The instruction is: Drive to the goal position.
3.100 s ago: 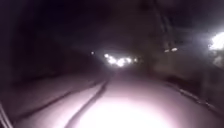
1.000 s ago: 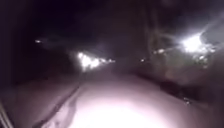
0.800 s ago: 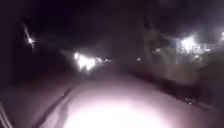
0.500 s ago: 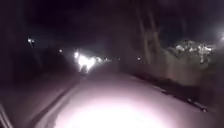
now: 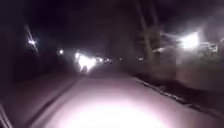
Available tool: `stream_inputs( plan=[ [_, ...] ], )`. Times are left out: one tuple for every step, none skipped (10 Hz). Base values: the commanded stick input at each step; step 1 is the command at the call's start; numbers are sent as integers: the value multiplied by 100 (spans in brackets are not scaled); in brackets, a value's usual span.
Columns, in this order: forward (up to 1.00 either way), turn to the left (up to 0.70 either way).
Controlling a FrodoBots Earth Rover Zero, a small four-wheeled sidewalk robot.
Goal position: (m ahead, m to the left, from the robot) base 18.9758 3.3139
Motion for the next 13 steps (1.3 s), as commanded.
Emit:
stream_inputs(
  plan=[
    [100,0],
    [100,0],
    [100,0],
    [100,0],
    [100,0],
    [100,0],
    [100,0],
    [100,0],
    [100,0],
    [100,0],
    [100,0],
    [100,0],
    [100,0]
  ],
)
